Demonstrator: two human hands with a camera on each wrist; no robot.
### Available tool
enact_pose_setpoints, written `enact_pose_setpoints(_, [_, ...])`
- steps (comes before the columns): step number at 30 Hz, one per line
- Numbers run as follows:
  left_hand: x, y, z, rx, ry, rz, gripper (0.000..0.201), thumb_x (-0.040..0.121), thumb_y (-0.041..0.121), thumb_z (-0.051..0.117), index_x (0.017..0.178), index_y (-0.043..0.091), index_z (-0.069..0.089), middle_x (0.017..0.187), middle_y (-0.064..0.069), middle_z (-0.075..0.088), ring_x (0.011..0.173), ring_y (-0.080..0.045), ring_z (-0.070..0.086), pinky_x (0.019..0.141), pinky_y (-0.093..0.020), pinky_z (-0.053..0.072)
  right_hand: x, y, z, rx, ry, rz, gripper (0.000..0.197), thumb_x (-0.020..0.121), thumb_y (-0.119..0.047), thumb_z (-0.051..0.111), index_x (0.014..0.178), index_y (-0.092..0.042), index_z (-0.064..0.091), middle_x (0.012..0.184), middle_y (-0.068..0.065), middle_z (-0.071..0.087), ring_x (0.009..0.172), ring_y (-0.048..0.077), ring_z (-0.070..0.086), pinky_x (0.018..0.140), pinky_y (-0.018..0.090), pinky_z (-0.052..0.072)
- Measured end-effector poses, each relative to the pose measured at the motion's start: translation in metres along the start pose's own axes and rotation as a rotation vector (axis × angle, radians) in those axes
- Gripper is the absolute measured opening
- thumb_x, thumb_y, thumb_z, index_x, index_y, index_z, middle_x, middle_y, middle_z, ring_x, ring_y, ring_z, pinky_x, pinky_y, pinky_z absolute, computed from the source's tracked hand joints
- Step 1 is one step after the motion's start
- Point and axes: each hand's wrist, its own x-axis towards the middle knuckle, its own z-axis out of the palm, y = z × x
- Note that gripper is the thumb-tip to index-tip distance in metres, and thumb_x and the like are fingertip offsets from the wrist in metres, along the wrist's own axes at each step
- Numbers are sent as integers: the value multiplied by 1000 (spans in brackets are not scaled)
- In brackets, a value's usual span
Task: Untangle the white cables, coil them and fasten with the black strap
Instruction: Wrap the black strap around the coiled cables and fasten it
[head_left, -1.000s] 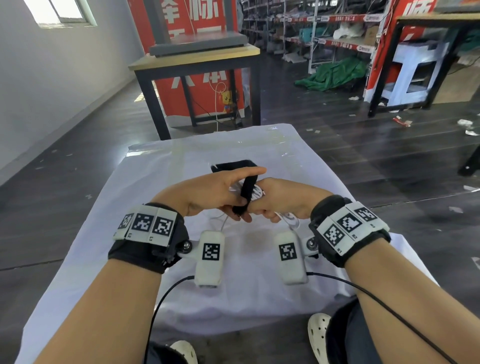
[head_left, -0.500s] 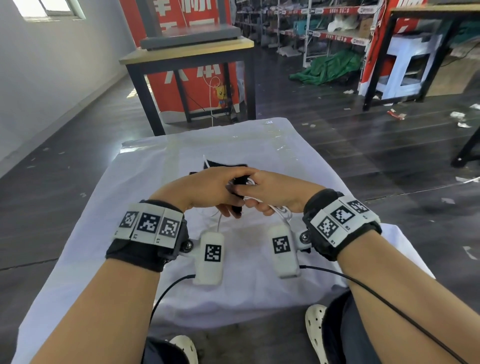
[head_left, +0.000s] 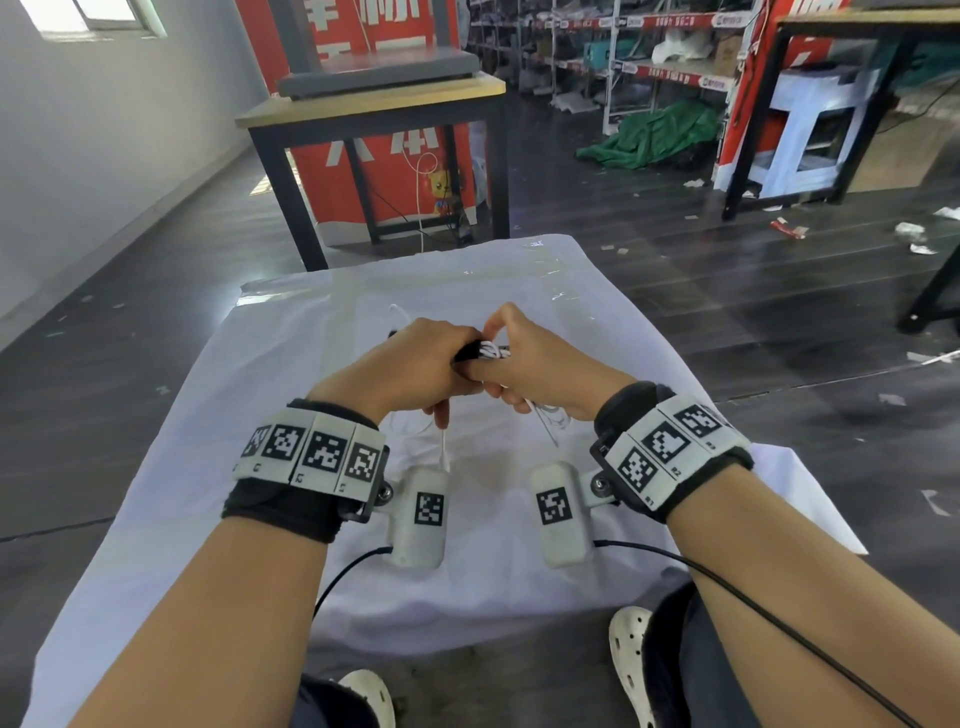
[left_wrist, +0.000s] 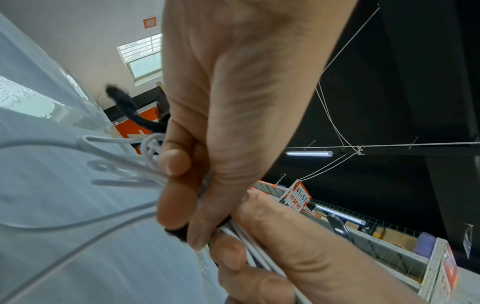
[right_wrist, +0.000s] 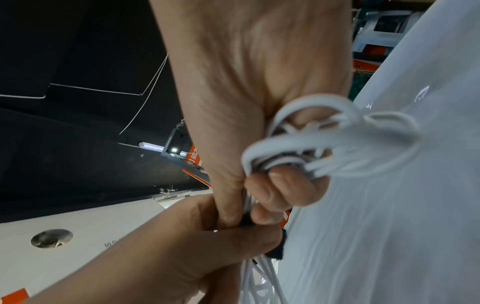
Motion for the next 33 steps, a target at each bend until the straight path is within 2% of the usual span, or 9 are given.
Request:
enact_pose_setpoints(2, [1, 0, -1, 4, -6, -18, 5, 91, 20, 61, 96, 17, 59, 51, 22, 62, 40, -4, 60, 44, -12, 42, 0, 0, 0, -29, 5, -36, 36, 90, -31, 63, 111, -14, 40, 65, 4, 58, 47, 11, 45, 46, 24, 39])
enact_pose_setpoints(3, [2, -1, -1, -1, 0, -22, 6, 91, 19, 62, 96, 16, 59, 51, 16, 62, 41, -4, 60, 43, -13, 42, 0, 0, 0, -44, 17, -48, 34, 90, -31, 63, 111, -15, 41, 65, 3, 59, 47, 11, 46, 46, 23, 40])
enact_pose_setpoints(6, [3, -2, 0, -2, 16, -18, 14, 90, 20, 63, 104, 15, 60, 61, 9, 64, 43, -7, 63, 45, -17, 43, 1, 1, 0, -77, 48, -70, 30, 90, -31, 63, 109, -14, 47, 65, 2, 60, 43, 6, 47, 44, 20, 40])
enact_pose_setpoints(10, [6, -6, 3, 64, 47, -18, 25, 89, 25, 63, 112, 21, 55, 79, 6, 69, 43, -5, 63, 54, -24, 46, 3, 1, 1, -114, 65, -90, 21, 89, -29, 63, 101, -16, 52, 65, 3, 60, 38, 1, 46, 42, 17, 38])
enact_pose_setpoints(13, [8, -8, 4, 208, 110, -24, 22, 89, 31, 61, 108, 23, 54, 79, 6, 69, 40, 0, 59, 66, -33, 53, 3, 0, 2, -125, 84, -105, 22, 89, -29, 62, 100, -12, 53, 65, 2, 59, 37, 1, 46, 43, 19, 39])
enact_pose_setpoints(17, [6, -6, 3, 386, 170, -16, 15, 90, 24, 56, 103, 25, 48, 76, 7, 62, 40, -6, 59, 52, -26, 44, 4, -2, 1, -104, 92, -98, 19, 91, -28, 60, 97, -12, 52, 67, 4, 58, 46, 10, 48, 45, 22, 39])
enact_pose_setpoints(21, [7, -3, 7, 519, 289, -25, 21, 88, 15, 50, 105, 25, 45, 88, 10, 59, 61, -16, 57, 48, -28, 29, 6, -2, 1, -76, 102, -88, 21, 92, -27, 59, 99, -8, 53, 67, 3, 57, 50, 12, 48, 46, 23, 39])
enact_pose_setpoints(24, [9, -4, 10, 534, 345, -8, 24, 86, 15, 51, 107, 24, 46, 93, 7, 56, 84, -24, 61, 57, -30, 31, 5, -5, 0, -95, 115, -108, 16, 94, -24, 56, 91, -8, 55, 66, 1, 55, 48, 9, 48, 44, 16, 38])
enact_pose_setpoints(33, [4, -8, 6, 559, 430, 101, 27, 90, 13, 50, 114, 26, 49, 104, 6, 56, 80, -25, 62, 58, -34, 42, 5, -6, -6, 17, 77, -43, 30, 96, -29, 52, 96, 1, 59, 65, 3, 51, 46, 11, 41, 46, 21, 37])
